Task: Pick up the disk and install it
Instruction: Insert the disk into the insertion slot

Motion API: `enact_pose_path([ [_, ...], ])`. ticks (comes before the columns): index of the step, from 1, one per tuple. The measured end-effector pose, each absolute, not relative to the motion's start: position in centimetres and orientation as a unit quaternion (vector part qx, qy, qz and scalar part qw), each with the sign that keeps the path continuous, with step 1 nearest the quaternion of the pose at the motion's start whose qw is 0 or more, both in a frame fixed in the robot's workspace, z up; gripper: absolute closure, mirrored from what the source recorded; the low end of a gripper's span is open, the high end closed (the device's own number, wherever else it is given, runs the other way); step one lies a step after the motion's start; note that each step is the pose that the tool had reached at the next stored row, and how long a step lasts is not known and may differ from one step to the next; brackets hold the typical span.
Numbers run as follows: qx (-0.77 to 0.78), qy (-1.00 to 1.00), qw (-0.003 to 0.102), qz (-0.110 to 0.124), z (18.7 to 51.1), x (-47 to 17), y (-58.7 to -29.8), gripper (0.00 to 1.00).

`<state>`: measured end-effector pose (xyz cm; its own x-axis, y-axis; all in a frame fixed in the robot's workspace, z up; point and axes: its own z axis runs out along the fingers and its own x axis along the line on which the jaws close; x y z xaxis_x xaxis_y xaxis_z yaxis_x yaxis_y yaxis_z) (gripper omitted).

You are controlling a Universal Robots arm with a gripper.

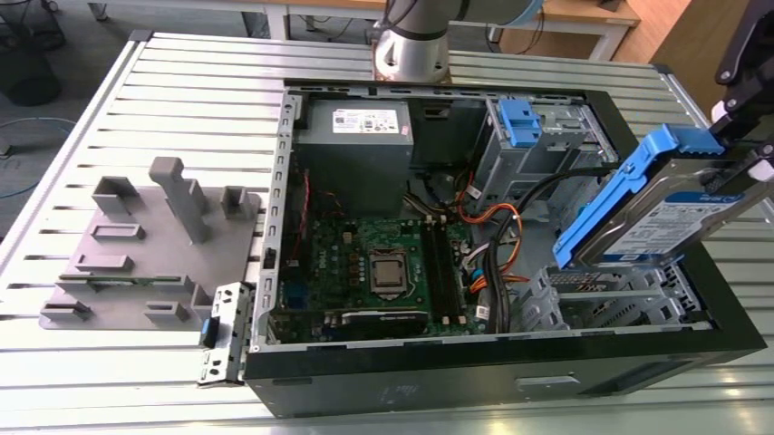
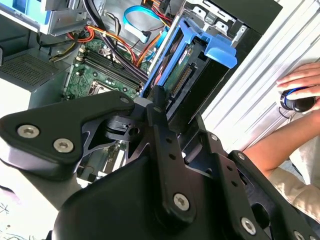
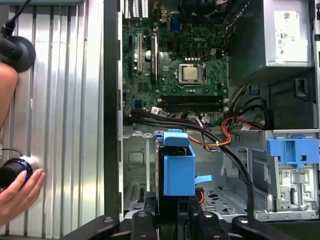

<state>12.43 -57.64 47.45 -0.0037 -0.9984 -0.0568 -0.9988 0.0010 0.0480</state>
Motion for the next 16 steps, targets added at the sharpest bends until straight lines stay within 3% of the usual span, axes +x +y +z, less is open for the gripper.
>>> enact_pose_path([
  [16,-0.706,0.707,0.0,0.04,46.42,13.1,-57.63,0.65],
])
